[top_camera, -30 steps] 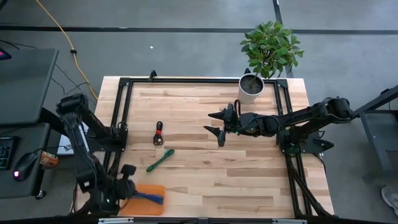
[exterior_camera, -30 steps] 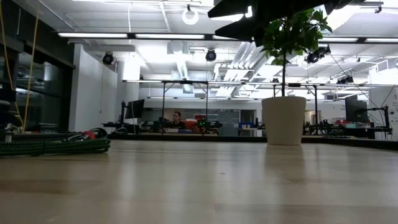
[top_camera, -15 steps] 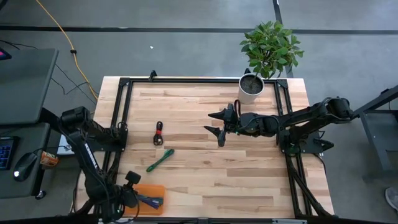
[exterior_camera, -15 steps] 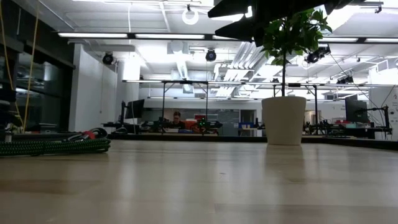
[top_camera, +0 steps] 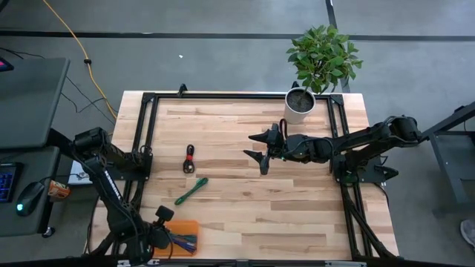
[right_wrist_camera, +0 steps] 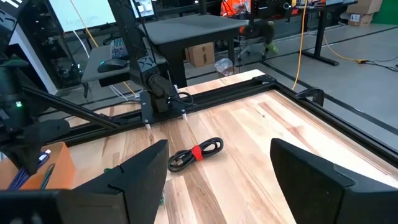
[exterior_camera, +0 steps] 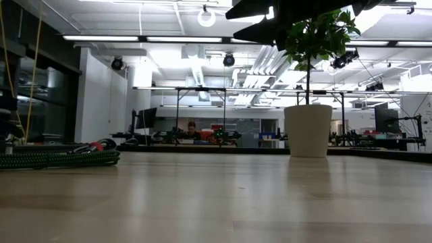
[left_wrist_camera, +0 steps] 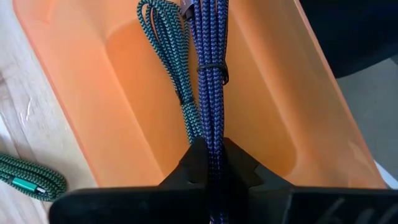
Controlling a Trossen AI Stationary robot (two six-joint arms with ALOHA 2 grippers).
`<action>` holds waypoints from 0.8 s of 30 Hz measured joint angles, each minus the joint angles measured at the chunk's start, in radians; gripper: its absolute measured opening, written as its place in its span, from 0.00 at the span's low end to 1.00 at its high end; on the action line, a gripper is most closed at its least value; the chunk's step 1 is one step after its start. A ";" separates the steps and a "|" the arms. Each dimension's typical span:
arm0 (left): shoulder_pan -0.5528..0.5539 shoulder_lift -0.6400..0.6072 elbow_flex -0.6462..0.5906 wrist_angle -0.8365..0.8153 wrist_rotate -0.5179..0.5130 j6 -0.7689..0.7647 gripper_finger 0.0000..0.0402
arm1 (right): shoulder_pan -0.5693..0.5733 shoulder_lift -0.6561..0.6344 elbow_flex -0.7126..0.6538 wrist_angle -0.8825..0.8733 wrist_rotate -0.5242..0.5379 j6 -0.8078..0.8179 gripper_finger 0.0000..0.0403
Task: Pick and place USB-C Cables
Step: Put the violet charger cable into the orange bin, then put the black charger cable into the orange bin
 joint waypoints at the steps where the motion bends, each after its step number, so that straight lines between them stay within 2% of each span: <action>1: 0.000 0.000 0.000 0.000 0.000 -0.001 0.00 | 0.000 0.000 0.000 0.000 0.000 0.000 0.68; 11: 0.000 0.000 0.000 0.000 -0.001 -0.023 0.07 | 0.000 0.000 0.000 -0.001 0.000 0.000 0.68; 24: 0.000 0.000 0.000 0.000 -0.011 -0.040 0.32 | 0.000 0.000 0.000 -0.001 0.000 0.000 0.68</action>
